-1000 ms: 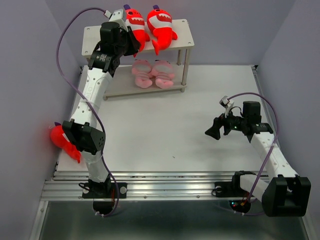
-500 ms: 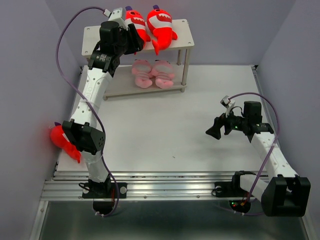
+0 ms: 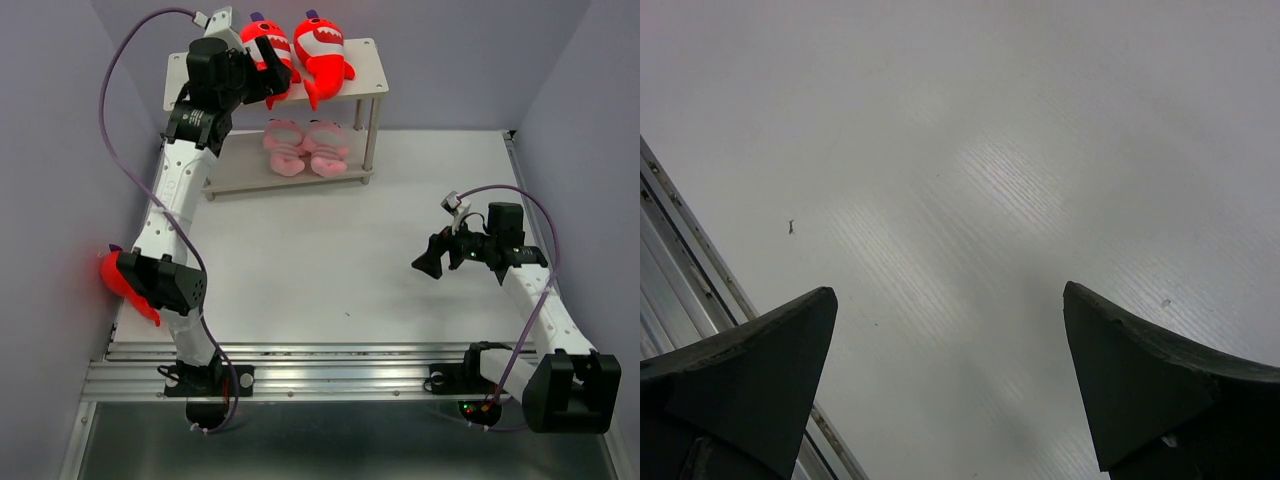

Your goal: Place and organize the stuffed toys onto the shelf

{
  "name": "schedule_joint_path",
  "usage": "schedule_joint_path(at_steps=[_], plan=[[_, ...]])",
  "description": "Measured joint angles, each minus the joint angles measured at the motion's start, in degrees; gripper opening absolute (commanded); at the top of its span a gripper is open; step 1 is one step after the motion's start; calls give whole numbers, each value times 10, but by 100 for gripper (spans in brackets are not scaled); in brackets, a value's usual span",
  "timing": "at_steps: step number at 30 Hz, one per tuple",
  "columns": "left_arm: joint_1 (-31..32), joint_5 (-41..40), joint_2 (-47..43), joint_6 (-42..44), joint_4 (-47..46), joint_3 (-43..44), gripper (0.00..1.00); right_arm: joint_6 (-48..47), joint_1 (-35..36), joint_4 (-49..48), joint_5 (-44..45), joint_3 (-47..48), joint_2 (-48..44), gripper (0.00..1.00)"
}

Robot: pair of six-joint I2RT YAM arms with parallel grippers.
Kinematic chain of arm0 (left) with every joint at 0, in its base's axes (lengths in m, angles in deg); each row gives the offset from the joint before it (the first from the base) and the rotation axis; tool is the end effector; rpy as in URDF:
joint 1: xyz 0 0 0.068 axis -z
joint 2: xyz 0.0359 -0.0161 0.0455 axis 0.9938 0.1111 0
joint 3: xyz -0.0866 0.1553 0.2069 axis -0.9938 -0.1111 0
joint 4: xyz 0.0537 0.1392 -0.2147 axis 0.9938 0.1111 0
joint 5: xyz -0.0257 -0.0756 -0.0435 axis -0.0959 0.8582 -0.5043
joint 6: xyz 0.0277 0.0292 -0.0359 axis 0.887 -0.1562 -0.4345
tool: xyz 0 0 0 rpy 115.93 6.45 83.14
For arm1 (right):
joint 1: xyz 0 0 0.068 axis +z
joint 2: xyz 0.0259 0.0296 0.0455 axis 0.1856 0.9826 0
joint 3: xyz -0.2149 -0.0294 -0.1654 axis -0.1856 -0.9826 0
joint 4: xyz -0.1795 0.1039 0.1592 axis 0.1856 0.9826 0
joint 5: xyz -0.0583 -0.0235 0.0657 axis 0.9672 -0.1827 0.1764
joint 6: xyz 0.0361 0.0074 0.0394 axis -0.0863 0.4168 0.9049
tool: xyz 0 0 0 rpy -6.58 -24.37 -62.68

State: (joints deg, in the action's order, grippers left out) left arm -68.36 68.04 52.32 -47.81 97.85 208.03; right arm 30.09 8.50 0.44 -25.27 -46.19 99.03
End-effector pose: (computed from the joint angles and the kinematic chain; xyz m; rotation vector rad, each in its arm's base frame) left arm 0.3862 -0.1107 0.5074 0.0332 1.6359 -0.6027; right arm 0.2097 0.0186 0.2538 -0.7354 2.0266 0.7579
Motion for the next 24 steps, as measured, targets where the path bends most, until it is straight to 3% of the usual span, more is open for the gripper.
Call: schedule_joint_path(at_steps=[9,16,24], plan=[[0,-45,-97,12,-5,-18,99,0,-4,0,0,0,0,100],[-4,-149,-350,19,-53,-334,99,0,-4,0,1,0,-3,100],[-9,-326,-562,-83,22,-620,99,0,-4,0,3,0,-3,100]])
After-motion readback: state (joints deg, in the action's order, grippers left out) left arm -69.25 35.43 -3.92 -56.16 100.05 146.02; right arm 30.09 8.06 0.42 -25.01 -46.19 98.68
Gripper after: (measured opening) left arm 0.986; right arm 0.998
